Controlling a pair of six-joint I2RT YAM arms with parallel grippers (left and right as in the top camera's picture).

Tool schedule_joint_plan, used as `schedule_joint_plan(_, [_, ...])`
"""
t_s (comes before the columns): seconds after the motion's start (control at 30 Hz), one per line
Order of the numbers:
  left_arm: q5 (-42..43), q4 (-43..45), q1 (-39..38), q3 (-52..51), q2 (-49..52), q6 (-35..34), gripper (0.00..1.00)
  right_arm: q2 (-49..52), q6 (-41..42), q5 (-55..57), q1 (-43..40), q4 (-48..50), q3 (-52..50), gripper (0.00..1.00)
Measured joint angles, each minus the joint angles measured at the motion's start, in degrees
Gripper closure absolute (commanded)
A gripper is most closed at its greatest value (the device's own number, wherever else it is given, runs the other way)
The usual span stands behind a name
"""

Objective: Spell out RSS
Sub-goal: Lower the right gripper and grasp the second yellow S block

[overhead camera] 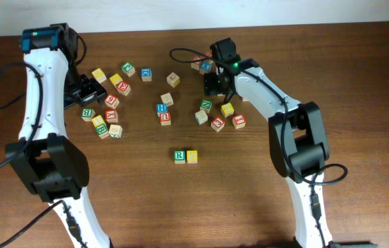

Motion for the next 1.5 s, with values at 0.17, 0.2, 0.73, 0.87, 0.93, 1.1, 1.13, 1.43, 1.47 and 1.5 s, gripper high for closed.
schedule_joint_plan(0.17, [0.00,0.00,0.00,0.00,0.00,0.00,0.01,0.46,-0.15,0.66,0.00,0.22,-0.02,0.39])
schedule_joint_plan(0.2, [0.00,0.02,0.00,0.00,0.00,0.00,0.01,0.46,-0.09,0.63,0.00,0.22,-0.02,0.39])
schedule_joint_plan(0.73, [0.00,0.02,0.00,0.00,0.00,0.00,0.01,0.46,-0.09,2.05,0.07,-1.36,0.70,0.50])
schedule_joint_plan(0.87, [0.00,0.00,0.00,0.00,0.00,0.00,0.01,0.46,-0.11,4.44,0.79,-1.77,0.70,0.51])
schedule_joint_plan(0.93, [0.00,0.00,0.00,0.00,0.00,0.00,0.01,0.46,-0.11,5.92,1.73,-1.77,0.70,0.51])
schedule_joint_plan(1.1, [0.00,0.00,0.00,0.00,0.00,0.00,0.01,0.46,-0.04,8.72,3.87,-1.77,0.70,0.55])
schedule_joint_plan(1.13, [0.00,0.02,0.00,0.00,0.00,0.00,0.01,0.46,-0.07,8.94,4.00,-1.77,0.70,0.55])
schedule_joint_plan(1.43, [0.00,0.00,0.00,0.00,0.00,0.00,0.01,0.46,-0.07,9.90,4.13,-1.77,0.70,0.61])
schedule_joint_plan(1.47, [0.00,0.00,0.00,0.00,0.00,0.00,0.01,0.46,-0.09,9.99,4.13,-1.77,0.70,0.62])
schedule_joint_plan(1.5, [0.00,0.00,0.00,0.00,0.00,0.00,0.01,0.46,-0.11,10.03,4.13,-1.79,0.70,0.62])
